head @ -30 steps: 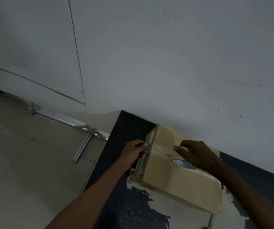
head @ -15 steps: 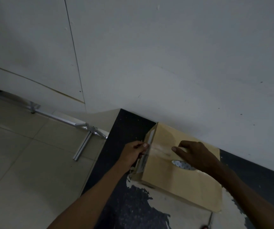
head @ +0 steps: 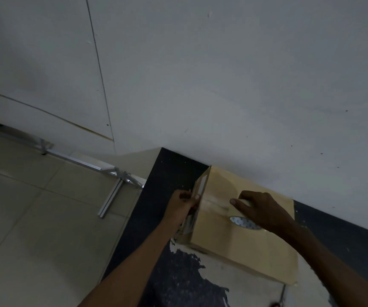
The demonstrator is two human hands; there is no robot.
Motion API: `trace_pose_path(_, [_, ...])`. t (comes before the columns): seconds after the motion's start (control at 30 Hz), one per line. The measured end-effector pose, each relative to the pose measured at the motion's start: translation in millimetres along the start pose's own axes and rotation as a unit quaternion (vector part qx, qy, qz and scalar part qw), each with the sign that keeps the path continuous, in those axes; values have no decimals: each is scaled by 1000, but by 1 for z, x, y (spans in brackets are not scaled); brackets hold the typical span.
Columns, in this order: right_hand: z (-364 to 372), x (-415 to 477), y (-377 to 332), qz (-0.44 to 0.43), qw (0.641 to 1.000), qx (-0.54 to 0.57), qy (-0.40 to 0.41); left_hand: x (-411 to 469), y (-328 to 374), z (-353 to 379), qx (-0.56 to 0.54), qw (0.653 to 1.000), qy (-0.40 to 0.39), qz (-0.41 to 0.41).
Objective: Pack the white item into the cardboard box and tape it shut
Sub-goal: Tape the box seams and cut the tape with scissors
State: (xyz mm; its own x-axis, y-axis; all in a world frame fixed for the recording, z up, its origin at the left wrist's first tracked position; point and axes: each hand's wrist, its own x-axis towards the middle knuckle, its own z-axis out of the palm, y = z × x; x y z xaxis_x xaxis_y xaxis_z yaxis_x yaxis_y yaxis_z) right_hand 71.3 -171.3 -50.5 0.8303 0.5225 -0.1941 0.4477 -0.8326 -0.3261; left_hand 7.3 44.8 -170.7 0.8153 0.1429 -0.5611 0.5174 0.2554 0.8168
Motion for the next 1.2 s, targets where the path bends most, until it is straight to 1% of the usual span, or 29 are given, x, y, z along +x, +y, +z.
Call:
trace_pose_path(0.1, [2, -1, 1, -3, 1000, -4, 2, -3, -7, 0, 20, 1000, 5, -16])
trace_pose_path(0.13, [3, -1, 1, -6, 1000, -7, 3, -3, -9, 2, 13, 999, -4, -31])
trace_pose_path(0.23, [3, -2, 2, -1, 1000, -9, 2, -2, -15, 7, -10, 993, -34, -112])
trace_pose_path(0.3, [4, -1, 1, 1, 1000, -12, 0, -1, -16, 11, -19, 992, -20, -120])
trace_pose_path(0.33, [4, 0, 0, -1, 1000, -12, 1, 0, -14, 12, -8, 995, 13, -100])
trace_pose_path(0.37, [4, 0, -1, -2, 1000, -10, 2, 0, -12, 13, 9, 996, 63, -69])
trace_pose_path(0.4, [5, 0, -1, -4, 1000, -9, 4, -1, -10, 12, 21, 992, 116, -33])
trace_pose_path(0.43, [5, 0, -2, -4, 1000, -8, 3, -6, -5, 12, 26, 988, 153, 8])
trace_pose_path(0.47, [6, 0, -1, -5, 1000, -6, 3, -14, 3, 13, 27, 985, 163, 54])
trace_pose_path(0.5, [6, 0, -1, -6, 1000, -3, 3, -23, 10, 16, 27, 984, 151, 93])
trace_pose_path(0.53, [6, 1, -1, -6, 1000, 2, 4, -31, 17, 20, 32, 985, 125, 115])
trace_pose_path(0.63, [4, -3, 1, -5, 1000, 17, 4, -61, 14, 37, 79, 987, 23, 137])
trace_pose_path(0.67, [3, -3, 0, -10, 1000, 17, 7, -66, 6, 41, 108, 981, 5, 161])
trace_pose_path(0.73, [1, -3, -1, -18, 1000, 17, 12, -67, -11, 45, 166, 966, 9, 198])
trace_pose_path(0.8, [0, -4, 1, -19, 1000, 15, 16, -65, -18, 46, 189, 962, 39, 195])
trace_pose_path(0.87, [1, -4, 5, -17, 1000, 20, 6, -64, -18, 47, 188, 963, 56, 185])
trace_pose_path(0.93, [-2, -5, 9, -17, 999, 49, -2, -65, -17, 46, 178, 965, 50, 188])
trace_pose_path(1.07, [-4, -11, 18, -30, 995, 91, 10, -66, -20, 45, 151, 969, 42, 193])
trace_pose_path(1.13, [-2, -12, 23, -40, 995, 88, 8, -65, -19, 46, 143, 972, 46, 182])
trace_pose_path(1.2, [-3, -14, 32, -40, 997, 64, 17, -65, -18, 46, 110, 980, 42, 161])
